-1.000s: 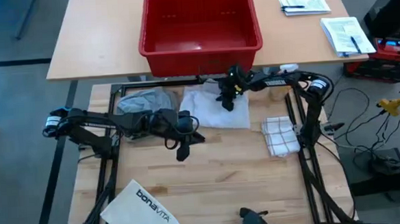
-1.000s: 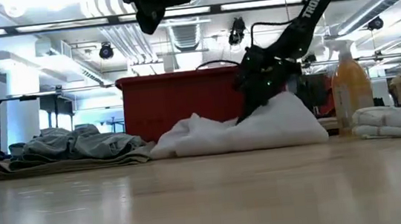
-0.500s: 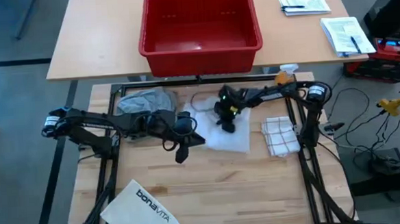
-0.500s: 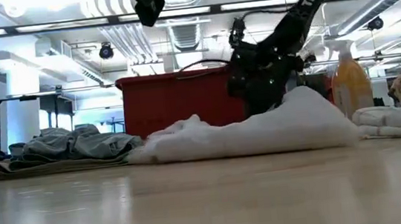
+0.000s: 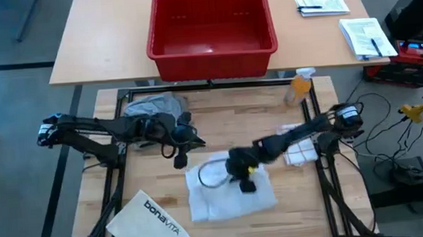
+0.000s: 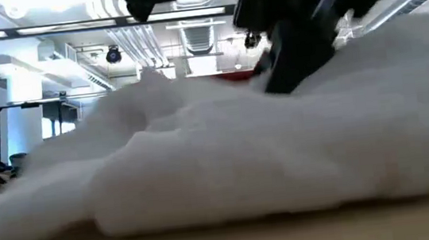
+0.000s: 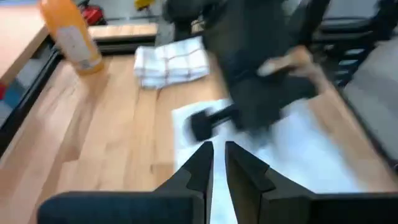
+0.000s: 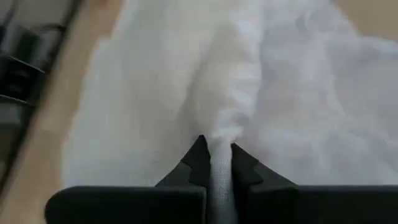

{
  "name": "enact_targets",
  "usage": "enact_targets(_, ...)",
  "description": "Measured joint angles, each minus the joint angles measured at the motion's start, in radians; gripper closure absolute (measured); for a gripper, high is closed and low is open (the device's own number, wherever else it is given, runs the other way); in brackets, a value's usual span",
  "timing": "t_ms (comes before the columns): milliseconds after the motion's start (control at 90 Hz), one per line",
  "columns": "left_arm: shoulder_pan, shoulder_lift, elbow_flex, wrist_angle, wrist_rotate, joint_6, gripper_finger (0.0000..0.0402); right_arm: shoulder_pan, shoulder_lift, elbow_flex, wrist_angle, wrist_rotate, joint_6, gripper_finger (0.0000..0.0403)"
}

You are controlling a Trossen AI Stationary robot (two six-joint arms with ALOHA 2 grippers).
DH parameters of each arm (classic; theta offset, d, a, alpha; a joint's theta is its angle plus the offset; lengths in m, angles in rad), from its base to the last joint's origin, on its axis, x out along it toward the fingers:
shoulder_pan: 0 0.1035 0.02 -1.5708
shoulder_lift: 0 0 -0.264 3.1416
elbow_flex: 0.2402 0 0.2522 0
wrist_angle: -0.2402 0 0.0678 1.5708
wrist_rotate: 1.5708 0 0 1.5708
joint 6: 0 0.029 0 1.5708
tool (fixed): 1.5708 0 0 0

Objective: Fold laundry
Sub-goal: Fold the white long sleeve shirt

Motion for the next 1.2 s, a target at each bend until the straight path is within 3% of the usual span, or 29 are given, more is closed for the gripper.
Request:
enact_targets(122, 0.016, 0.049, -0.021, 0.039, 0.009, 0.016, 0.0377, 0.081, -0.062, 0.005, 0.006, 0.061, 0.076, 0.0403)
enact_targets(200, 0.014, 0.106, -0.052, 0.107, 0.067, 0.019, 0.0377, 0.113, -0.098, 0.008, 0.005, 0.101, 0.090, 0.0403)
enact_targets(422, 0.008, 0.288, -0.230, 0.595, 0.082, -0.122, 0.0377, 0.127, -0.147, 0.016, 0.011, 0.122, 0.096, 0.0403)
enact_targets(522, 0.001, 0.371, -0.270, 0.722, 0.088, -0.174, 0.0377, 0.127, -0.157, 0.016, 0.018, 0.122, 0.097, 0.0403)
enact_targets(778, -0.033, 0.572, -0.265, 0.734, 0.091, -0.255, 0.0377, 0.127, -0.171, 0.017, 0.019, 0.117, 0.074, 0.0403)
enact_targets(1056, -0.078, 0.644, -0.227, 0.737, 0.070, -0.256, 0.0377, 0.118, -0.224, 0.022, 0.017, 0.121, 0.018, 0.0403)
enact_targets(1200, -0.087, 0.649, -0.233, 0.740, 0.065, -0.286, 0.0377, 0.053, -0.285, 0.025, 0.020, 0.125, -0.004, 0.0403)
